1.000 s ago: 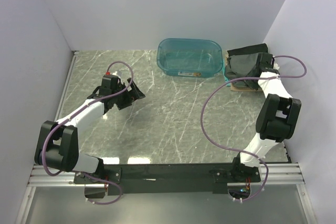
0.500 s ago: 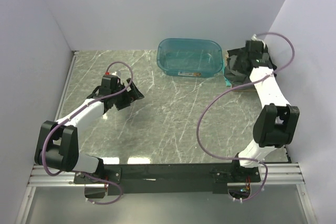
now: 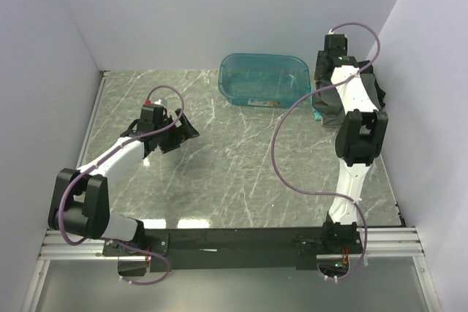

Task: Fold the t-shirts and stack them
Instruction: Neatly place the folded tshirt to the corner

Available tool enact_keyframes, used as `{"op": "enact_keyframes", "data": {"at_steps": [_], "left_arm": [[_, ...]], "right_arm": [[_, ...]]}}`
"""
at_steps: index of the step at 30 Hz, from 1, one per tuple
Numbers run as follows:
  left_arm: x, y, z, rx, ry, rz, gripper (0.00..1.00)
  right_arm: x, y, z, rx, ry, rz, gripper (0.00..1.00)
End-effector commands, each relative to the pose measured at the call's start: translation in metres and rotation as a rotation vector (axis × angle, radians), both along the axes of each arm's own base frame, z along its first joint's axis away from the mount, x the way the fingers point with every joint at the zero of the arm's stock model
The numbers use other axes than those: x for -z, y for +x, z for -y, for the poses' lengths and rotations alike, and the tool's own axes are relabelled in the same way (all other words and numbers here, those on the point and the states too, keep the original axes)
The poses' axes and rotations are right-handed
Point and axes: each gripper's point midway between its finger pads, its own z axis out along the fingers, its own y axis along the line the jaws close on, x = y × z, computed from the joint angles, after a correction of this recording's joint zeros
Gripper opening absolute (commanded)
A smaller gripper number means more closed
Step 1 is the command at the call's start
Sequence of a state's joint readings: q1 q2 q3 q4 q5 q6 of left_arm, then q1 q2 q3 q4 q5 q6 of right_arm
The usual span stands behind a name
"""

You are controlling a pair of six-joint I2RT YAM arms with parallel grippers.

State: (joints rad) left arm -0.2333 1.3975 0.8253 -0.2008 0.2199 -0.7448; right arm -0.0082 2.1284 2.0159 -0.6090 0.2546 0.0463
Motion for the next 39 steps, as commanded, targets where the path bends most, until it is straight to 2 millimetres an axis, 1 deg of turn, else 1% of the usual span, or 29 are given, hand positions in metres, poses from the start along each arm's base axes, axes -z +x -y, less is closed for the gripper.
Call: {"op": "enact_keyframes", "data": {"at_steps": [1,7,10,11,13,14,16,17,18,20,24,27,29,30,31,32,33,34,35,36,38,39], "left_arm": [[-0.026,0.013,0.0,-0.003,-0.003,0.086,1.0],[-0.023,0.014,-0.003,-0.011,0.006,0.083,1.0],[-0.021,0.014,-0.004,-0.015,0.012,0.079,1.0],[-0.021,0.014,-0.005,-0.019,0.01,0.076,0.99],[-0.02,0.015,-0.006,-0.021,0.011,0.075,0.99],[-0.019,0.015,-0.007,-0.023,0.011,0.073,0.99],[-0.02,0.016,-0.008,-0.027,0.01,0.073,0.99],[-0.019,0.016,-0.007,-0.025,0.008,0.072,0.99],[-0.019,0.016,-0.007,-0.025,0.008,0.072,0.99],[-0.019,0.016,-0.008,-0.028,0.009,0.069,0.99],[-0.02,0.017,-0.009,-0.038,0.008,0.074,0.99],[-0.018,0.017,-0.009,-0.038,0.008,0.064,0.99],[-0.017,0.019,-0.01,-0.041,0.011,0.059,0.99],[-0.015,0.019,-0.01,-0.042,0.013,0.056,0.99],[-0.016,0.02,-0.011,-0.045,0.014,0.056,0.99],[-0.013,0.021,-0.011,-0.045,0.015,0.047,0.99],[-0.012,0.021,-0.011,-0.043,0.018,0.047,0.99],[-0.012,0.023,-0.011,-0.047,0.016,0.045,0.99],[-0.01,0.023,-0.011,-0.047,0.017,0.04,0.99],[-0.009,0.024,-0.011,-0.048,0.016,0.036,0.99],[-0.007,0.026,-0.01,-0.047,0.017,0.027,0.99],[-0.006,0.026,-0.01,-0.045,0.018,0.024,0.99]], "right_arm": [[-0.013,0.005,-0.007,-0.016,-0.061,0.002,0.59],[0.01,0.011,-0.006,0.024,-0.072,-0.023,0.58],[0.018,0.014,-0.004,0.043,-0.082,-0.031,0.52],[0.015,0.015,-0.001,0.06,-0.092,-0.025,0.47],[0.021,0.016,0.002,0.07,-0.1,-0.041,0.42],[0.017,0.017,0.004,0.088,-0.102,-0.03,0.28],[0.015,0.017,0.008,0.121,-0.11,-0.016,0.13],[0.016,0.017,0.008,0.131,-0.109,-0.01,0.03],[0.007,0.021,0.009,0.137,-0.107,0.03,0.0],[0.0,0.026,0.009,0.143,-0.097,0.065,0.0],[-0.028,0.042,0.013,0.18,-0.079,0.184,0.0],[-0.04,0.052,0.017,0.188,-0.07,0.247,0.0],[-0.043,0.058,0.019,0.187,-0.069,0.269,0.0],[-0.038,0.061,0.02,0.181,-0.07,0.268,0.0],[-0.039,0.065,0.022,0.178,-0.067,0.279,0.0],[-0.041,0.07,0.02,0.165,-0.066,0.293,0.0],[-0.034,0.075,0.018,0.153,-0.064,0.289,0.0],[-0.034,0.081,0.018,0.142,-0.063,0.303,0.0],[-0.036,0.086,0.015,0.121,-0.061,0.315,0.0],[-0.025,0.091,0.014,0.109,-0.062,0.305,0.0],[-0.023,0.1,0.011,0.088,-0.061,0.318,0.0],[-0.009,0.105,0.009,0.082,-0.057,0.303,0.0]]}}
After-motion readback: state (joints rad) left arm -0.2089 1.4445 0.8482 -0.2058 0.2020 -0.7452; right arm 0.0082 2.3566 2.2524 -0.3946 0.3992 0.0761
